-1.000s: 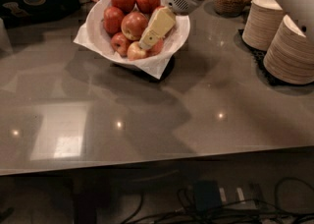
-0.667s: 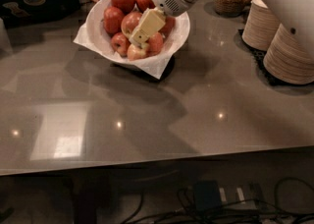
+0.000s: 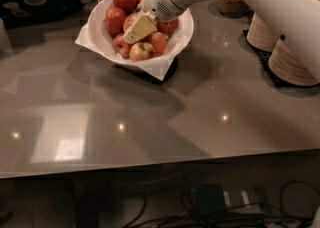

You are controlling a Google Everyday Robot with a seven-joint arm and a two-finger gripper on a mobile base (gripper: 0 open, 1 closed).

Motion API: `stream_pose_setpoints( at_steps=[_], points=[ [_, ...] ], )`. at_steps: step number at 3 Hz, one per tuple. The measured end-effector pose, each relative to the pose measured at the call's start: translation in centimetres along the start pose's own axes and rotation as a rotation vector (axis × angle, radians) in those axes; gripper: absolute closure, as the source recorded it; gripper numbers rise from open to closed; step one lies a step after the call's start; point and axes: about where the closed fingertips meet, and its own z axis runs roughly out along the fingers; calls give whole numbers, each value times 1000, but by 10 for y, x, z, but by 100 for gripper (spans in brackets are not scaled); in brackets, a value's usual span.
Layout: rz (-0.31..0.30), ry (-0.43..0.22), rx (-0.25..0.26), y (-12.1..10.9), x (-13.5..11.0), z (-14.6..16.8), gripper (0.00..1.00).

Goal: Pick apple from white bowl

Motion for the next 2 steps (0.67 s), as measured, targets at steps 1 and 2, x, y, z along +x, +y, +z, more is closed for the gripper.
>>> stream_pose_setpoints(
  at_steps=[1,2],
  points=[
    [10,1,27,-4,3,10,30],
    [7,15,71,-10,8,16,29]
  ],
)
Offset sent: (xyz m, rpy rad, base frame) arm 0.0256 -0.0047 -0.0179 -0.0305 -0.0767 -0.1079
